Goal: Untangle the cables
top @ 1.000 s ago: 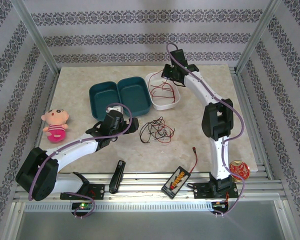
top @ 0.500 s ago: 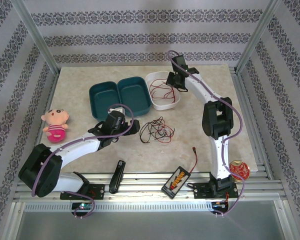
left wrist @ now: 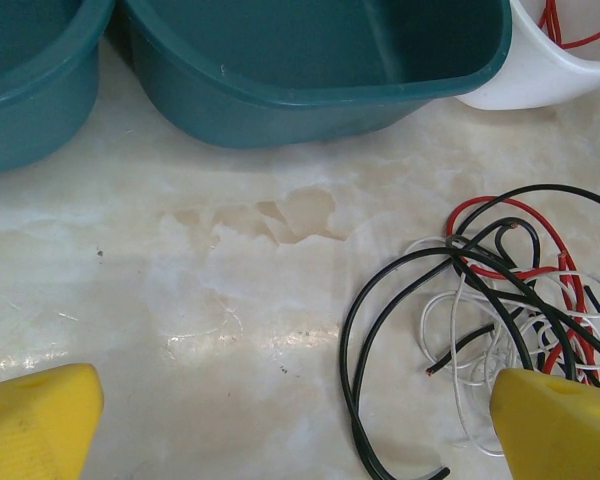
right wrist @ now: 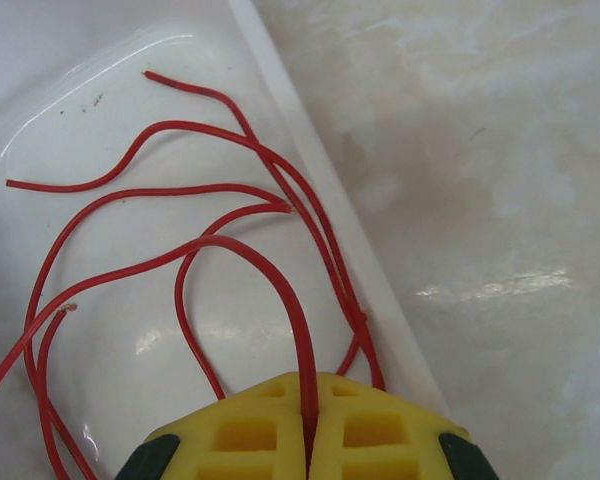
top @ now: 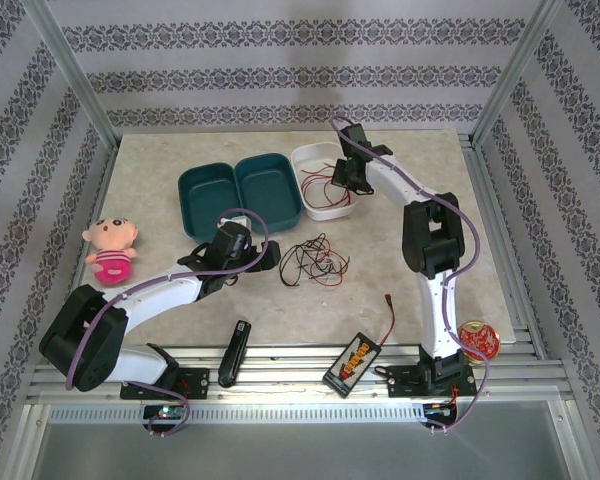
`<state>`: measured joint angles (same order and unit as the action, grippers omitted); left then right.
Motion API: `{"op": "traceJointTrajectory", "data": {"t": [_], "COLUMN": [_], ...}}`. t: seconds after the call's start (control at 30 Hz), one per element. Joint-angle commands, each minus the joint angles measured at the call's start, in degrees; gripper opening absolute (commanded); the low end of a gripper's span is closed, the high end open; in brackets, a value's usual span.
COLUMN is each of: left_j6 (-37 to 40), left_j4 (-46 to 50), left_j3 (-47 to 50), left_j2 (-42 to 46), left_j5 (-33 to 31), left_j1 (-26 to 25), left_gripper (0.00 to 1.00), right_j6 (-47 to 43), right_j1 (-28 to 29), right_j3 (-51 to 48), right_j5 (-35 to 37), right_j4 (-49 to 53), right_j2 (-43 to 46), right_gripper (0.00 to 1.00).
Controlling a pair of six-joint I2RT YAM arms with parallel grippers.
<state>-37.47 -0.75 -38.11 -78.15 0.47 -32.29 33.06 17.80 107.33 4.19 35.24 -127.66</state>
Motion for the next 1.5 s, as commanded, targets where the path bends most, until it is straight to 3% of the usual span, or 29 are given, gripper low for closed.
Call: {"op": "traceJointTrajectory", "data": {"t": [0.0,0.13,0.4,0.63,0.97,1.47], "left_j6": [0.59,0.65,0.41,0.56,-0.47,3.25], "left_j4": [-0.62,-0.5,-0.72,-0.83,-0.76,0.38], "left_j3": [-0.73,-0.69,-0.93,-1.09,-1.0,-4.34], "left_j2": [-0.35,-0.24,-0.4,0.28,0.69,-1.65], "left_j5": [0.65,0.58,0.32,0.17,-0.89,-0.09], "left_j1": [-0.41,-0.44,-0.29,-0.31,-0.15,-1.02], "left_gripper": [0.99,0.99,0.99,0.99,0.99,1.0], "right_j6": [-0.87,-1.46,-4.39,-6.3,-8.2,-5.9], "right_j1": [1.22,1.28,1.81,2.52,4.76,7.69], "right_j3": [1.94,2.1,1.83,2.29,-3.29,-39.07], "right_j5": [2.22,2.94,4.88,7.7,5.77,0.8], "right_j4": [1.77,2.36,3.03,4.63,2.42,-4.57], "right_j2": [-2.42,-2.91,0.23,3.63,12.86,39.83], "right_gripper": [0.0,0.01,0.26,0.36,0.37,0.32]}}
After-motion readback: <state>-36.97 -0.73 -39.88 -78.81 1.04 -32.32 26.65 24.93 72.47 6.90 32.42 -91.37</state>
